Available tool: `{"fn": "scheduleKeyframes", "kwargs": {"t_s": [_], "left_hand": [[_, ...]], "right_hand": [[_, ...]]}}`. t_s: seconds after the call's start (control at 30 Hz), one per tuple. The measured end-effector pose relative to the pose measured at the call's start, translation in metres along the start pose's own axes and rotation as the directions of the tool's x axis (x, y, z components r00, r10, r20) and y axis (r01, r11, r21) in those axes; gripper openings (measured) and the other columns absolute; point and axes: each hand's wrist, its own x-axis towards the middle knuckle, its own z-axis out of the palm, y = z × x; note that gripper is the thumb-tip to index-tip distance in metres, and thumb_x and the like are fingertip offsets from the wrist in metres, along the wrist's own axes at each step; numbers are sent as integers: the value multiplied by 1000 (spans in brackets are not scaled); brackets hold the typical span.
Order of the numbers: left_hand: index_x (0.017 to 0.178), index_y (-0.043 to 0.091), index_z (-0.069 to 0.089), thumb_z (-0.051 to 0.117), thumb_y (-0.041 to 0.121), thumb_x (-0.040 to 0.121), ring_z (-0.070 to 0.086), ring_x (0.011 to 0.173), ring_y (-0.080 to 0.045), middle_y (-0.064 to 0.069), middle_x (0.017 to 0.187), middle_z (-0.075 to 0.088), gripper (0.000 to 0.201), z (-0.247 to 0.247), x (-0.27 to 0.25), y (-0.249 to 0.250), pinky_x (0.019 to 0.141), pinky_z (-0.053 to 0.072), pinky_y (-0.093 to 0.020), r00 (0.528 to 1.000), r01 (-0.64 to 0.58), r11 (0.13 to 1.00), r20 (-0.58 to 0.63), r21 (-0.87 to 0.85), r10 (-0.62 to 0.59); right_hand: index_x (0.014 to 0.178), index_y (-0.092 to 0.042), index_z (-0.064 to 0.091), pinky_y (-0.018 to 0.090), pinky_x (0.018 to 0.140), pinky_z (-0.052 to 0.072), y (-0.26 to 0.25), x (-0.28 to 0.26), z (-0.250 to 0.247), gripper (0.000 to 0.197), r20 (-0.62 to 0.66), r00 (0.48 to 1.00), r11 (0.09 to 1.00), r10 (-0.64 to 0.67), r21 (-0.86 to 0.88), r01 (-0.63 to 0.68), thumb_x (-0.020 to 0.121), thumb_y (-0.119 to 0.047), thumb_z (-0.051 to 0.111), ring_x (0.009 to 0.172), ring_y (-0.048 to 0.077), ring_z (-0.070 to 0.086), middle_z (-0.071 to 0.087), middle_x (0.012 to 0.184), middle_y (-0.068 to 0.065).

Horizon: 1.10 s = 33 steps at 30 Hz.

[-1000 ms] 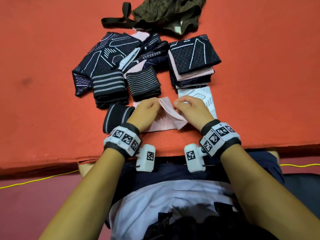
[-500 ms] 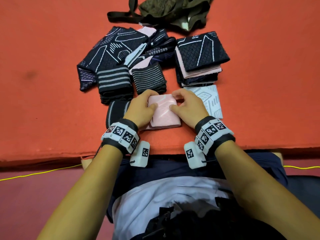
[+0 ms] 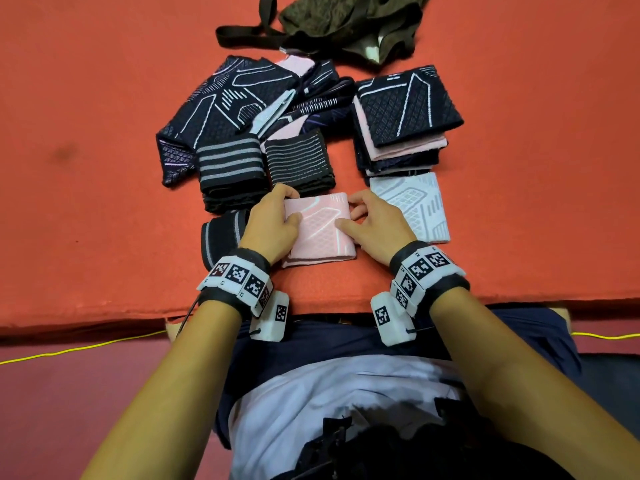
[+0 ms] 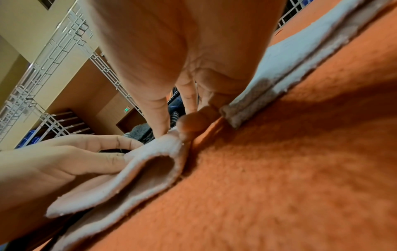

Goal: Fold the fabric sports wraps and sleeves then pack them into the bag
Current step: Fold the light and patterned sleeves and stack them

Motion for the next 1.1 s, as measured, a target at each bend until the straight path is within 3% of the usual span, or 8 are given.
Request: {"fn": "scheduleKeyframes", "kwargs": {"t_s": [0.27,0.43,0.6,0.77,0.97,1.1], "left_hand": [[119,18,57,57,8,91,52,94,-18,-3,109,56,30,-1,2,-1,85,38,-28,1000,-6,997,-8,75,6],[123,17,57,57,8,92,49,95,-19,-5,108,51,32,-7,3,-1,86,35,-26,1000,-6,991,-13,135,8],[122,16,58,57,8,91,48,93,-19,-4,106,49,32,-6,0,-3,86,35,-27,1000,-4,988,-22,155,8],[123,17,58,62,16,90,47,97,-18,-3,109,47,33,-4,-1,-4,88,34,-27,1000,0,985,-13,174,2],[126,18,59,69,22,86,51,111,-23,-9,123,50,42,-6,2,-1,90,34,-26,1000,0,980,26,198,-5],[121,20,63,68,20,86,55,111,-24,-5,120,57,35,-7,-1,3,94,40,-29,1000,-29,983,-2,179,29]], "right_hand": [[126,-23,56,33,86,51,-2,1,-1,42,22,1000,1000,-16,-24,16,90,-37,69,91,13,58,61,99,-5],[128,-24,55,38,85,53,-5,-1,-1,35,53,999,1000,-8,10,8,95,-31,63,85,14,64,66,86,-8],[137,-18,47,33,85,51,-6,-1,0,53,46,999,1000,-8,-4,8,91,-31,69,84,12,64,69,85,-6],[130,-22,51,42,81,54,-9,0,6,46,81,996,996,-38,-73,44,89,-33,68,80,16,64,67,83,-3],[131,-30,39,44,76,55,-16,1,14,60,16,998,996,-64,-59,65,81,-25,72,75,23,64,67,81,1],[112,-31,46,45,76,55,-16,-1,11,40,14,991,990,-133,-40,133,82,-15,68,74,22,60,58,84,-14]]}}
